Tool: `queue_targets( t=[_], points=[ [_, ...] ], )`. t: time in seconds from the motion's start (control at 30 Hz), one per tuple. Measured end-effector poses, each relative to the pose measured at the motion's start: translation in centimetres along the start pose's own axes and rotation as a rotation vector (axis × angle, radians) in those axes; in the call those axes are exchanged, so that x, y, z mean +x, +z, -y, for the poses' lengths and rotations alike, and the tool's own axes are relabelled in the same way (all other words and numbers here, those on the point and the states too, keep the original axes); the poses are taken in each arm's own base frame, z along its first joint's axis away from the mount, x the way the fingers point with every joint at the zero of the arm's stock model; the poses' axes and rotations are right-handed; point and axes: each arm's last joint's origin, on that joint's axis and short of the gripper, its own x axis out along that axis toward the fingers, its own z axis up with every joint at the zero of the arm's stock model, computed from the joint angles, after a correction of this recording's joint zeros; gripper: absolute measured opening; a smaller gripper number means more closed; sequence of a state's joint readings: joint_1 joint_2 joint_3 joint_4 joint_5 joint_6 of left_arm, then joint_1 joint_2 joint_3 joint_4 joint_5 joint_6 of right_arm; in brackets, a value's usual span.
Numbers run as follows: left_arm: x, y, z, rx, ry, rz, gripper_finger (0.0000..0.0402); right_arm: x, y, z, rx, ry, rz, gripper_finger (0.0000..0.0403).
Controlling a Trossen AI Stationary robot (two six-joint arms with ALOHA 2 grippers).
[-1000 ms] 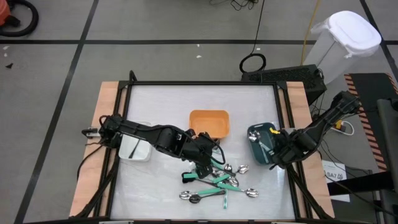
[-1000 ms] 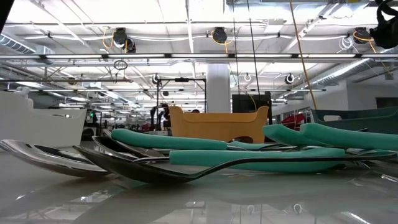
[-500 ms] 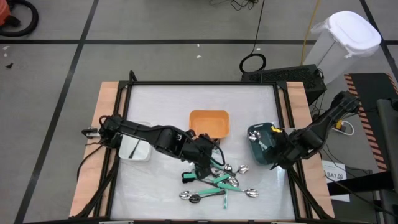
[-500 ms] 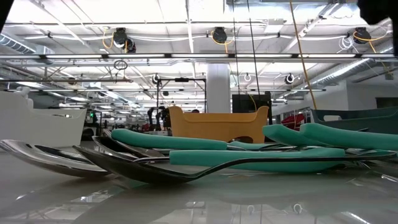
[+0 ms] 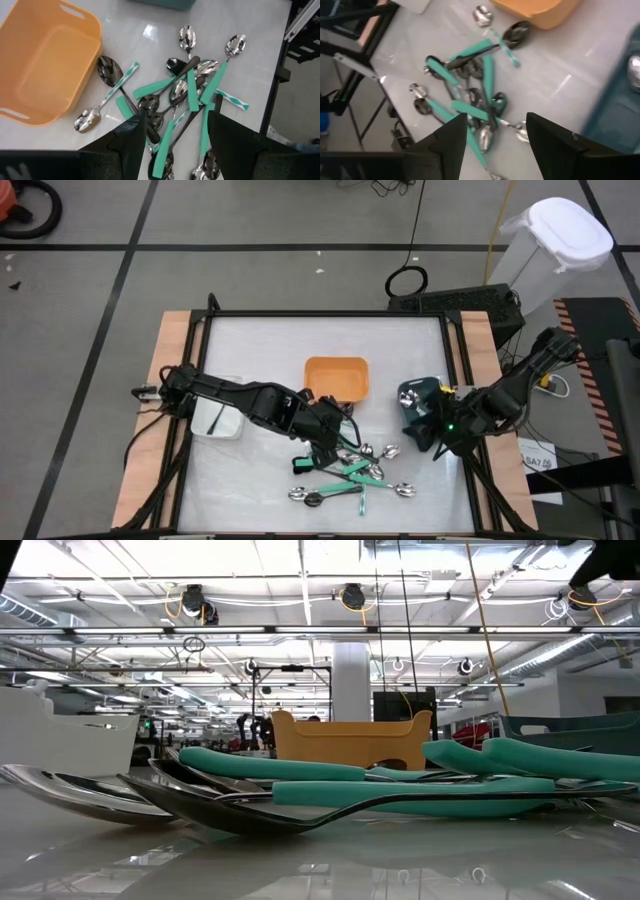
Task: Sort silverware by color (type)
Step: Put the green spoon into the orange bin
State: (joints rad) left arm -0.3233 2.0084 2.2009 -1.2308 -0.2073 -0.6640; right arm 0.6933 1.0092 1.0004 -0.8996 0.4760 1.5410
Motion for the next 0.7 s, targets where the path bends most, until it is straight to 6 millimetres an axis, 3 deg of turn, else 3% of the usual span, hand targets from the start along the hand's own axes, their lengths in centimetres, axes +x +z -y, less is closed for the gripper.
queue_targets(
  t=[0.13, 0.4, 0.7],
  points=[
    [0.0, -0.3, 0.4, 0.024, -0.004, -0.004, 0.0207, 0.6, -0.3, -1.0, -0.040, 0.049, -0.002, 0.0197],
    [1.9, -1.8, 2.5, 0.104, -0.018, -0.062, 0.0207, 1.4, -0.7, -2.2, -0.095, 0.114, -0.001, 0.0196],
    [4.0, -4.0, 5.2, 0.170, -0.066, -0.129, 0.0207, 1.0, -1.8, -2.4, -0.173, 0.155, -0.146, 0.0196]
  ],
)
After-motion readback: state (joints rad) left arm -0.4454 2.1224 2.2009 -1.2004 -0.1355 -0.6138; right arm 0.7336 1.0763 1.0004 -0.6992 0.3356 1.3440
